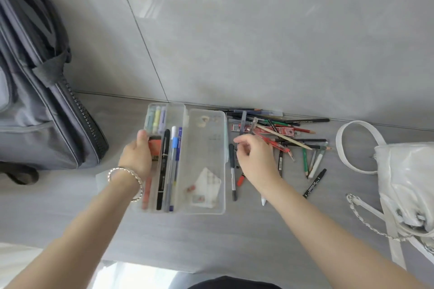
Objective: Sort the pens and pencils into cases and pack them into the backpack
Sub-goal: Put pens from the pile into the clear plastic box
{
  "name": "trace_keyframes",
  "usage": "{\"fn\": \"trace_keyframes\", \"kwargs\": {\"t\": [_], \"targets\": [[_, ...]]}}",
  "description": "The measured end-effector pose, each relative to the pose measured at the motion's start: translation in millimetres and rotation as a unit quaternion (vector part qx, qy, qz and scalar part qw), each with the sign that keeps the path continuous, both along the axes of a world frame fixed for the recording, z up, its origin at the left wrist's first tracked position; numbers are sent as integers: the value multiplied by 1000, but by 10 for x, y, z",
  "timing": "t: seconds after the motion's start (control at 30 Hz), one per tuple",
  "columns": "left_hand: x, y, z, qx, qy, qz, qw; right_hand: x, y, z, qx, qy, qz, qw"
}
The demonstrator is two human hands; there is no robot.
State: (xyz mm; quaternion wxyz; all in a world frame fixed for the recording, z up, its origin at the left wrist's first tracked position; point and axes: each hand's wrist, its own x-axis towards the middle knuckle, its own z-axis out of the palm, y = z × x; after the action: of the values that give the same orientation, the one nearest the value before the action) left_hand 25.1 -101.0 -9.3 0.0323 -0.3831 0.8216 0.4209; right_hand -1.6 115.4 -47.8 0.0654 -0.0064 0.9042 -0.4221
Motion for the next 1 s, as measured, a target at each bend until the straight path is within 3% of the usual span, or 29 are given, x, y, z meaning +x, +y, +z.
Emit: {"fn": "trace_keyframes", "kwargs": {"t": [0.1, 0.17, 0.23, 0.47, 0.53, 0.63, 0.83, 0.9, 1.0], "targets": [[20, -294, 90, -31, -7, 16, 999, -91, -258, -178, 92, -102, 152, 979], [22, -440, 102, -35, -9, 30, 999, -40, -506, -199, 135, -128, 283, 941], [10, -525, 99, -29, -14, 43, 999, 29, -742, -176, 162, -155, 337, 914], [-52, -517, -22, -3, -40, 39, 998, 36, -875, -386, 207, -175, 246, 931], [-73, -496, -58, 8, -39, 40, 998, 4, -766, -383, 208, -174, 263, 926], [-131, -461, -87, 18, -42, 33, 998, -137, -539, -344, 191, -139, 257, 937], [-253, -323, -112, 30, -41, 12, 999, -720, -49, -154, 206, -37, 97, 973], [-301, -256, -138, 38, -47, 4, 998, -921, 93, -158, 242, -42, 70, 967], [-354, -145, -156, 51, -53, -4, 997, -1118, 151, -230, 294, -25, 110, 949]]}}
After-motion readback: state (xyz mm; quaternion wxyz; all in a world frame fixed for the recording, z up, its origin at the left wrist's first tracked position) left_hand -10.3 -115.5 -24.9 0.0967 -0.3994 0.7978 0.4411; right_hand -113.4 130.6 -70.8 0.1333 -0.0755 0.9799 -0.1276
